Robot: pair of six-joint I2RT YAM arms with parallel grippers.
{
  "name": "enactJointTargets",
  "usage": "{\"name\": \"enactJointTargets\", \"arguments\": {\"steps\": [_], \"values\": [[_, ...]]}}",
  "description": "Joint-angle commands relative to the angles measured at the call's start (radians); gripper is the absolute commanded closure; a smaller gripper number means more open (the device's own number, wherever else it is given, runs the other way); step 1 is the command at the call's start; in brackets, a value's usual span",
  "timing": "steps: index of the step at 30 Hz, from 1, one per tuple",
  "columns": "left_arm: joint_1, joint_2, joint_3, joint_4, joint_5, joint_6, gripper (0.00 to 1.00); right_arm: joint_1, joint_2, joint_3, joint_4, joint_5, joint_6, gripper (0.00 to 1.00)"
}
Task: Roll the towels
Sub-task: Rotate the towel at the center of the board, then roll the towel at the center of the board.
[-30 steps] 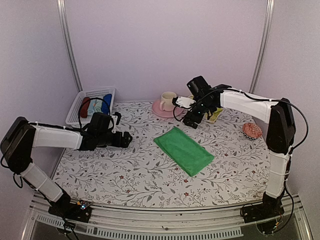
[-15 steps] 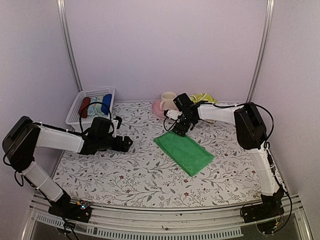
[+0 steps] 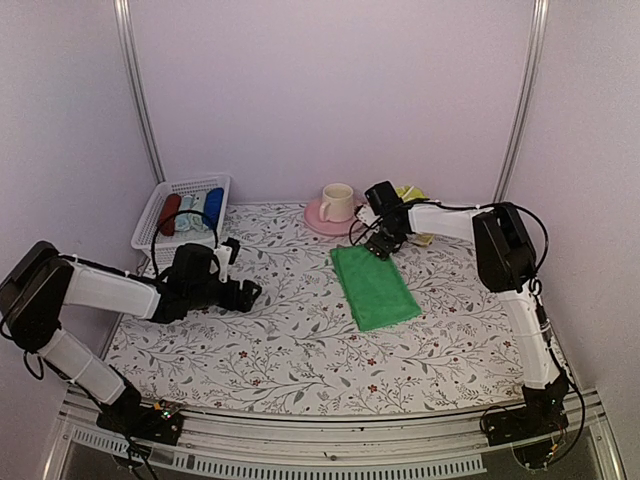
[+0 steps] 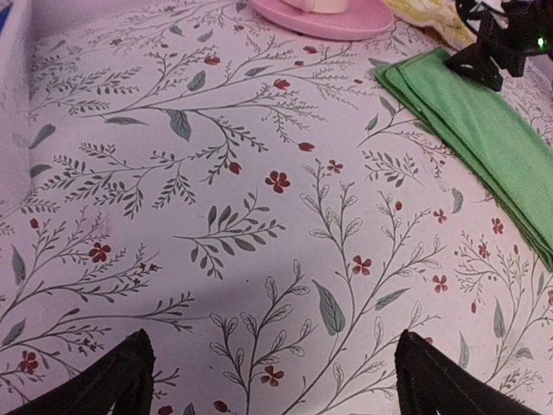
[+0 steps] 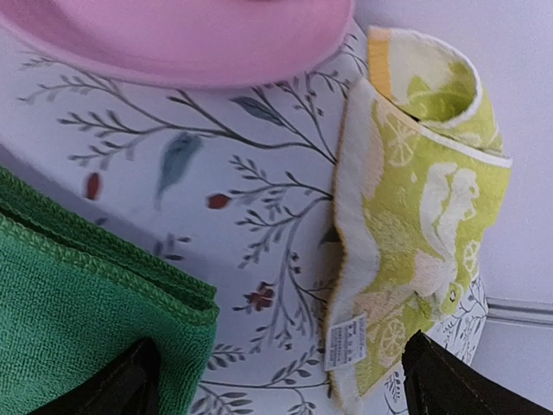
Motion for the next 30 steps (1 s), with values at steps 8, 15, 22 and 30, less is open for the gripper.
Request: {"name": "enactJointTargets", "arguments": {"steps": [8,15,22,30], "values": [[-0.124,-0.08,0.029,0.099,-0.223,0.236,0.03,-0.108,-0.143,-0.003,-0.079,-0.018,0.015,0.01],[-0.143,-0.132,-0.006,0.298,-0.261,0.211,0.03,-0.107,-0.407,-0.122,-0.103,-0.287,-0.04,0.01],[-0.208,-0.064,-0.068,0.566,0.073,0.662,0.03,-0.107,-0.779,-0.558,0.021,-0.546,-0.197,0.01],[-0.258,0.124,-0.02,0.631,0.279,1.001,0.03,-0.105,-1.106,-1.074,0.278,-0.782,-0.515,0.0]]}}
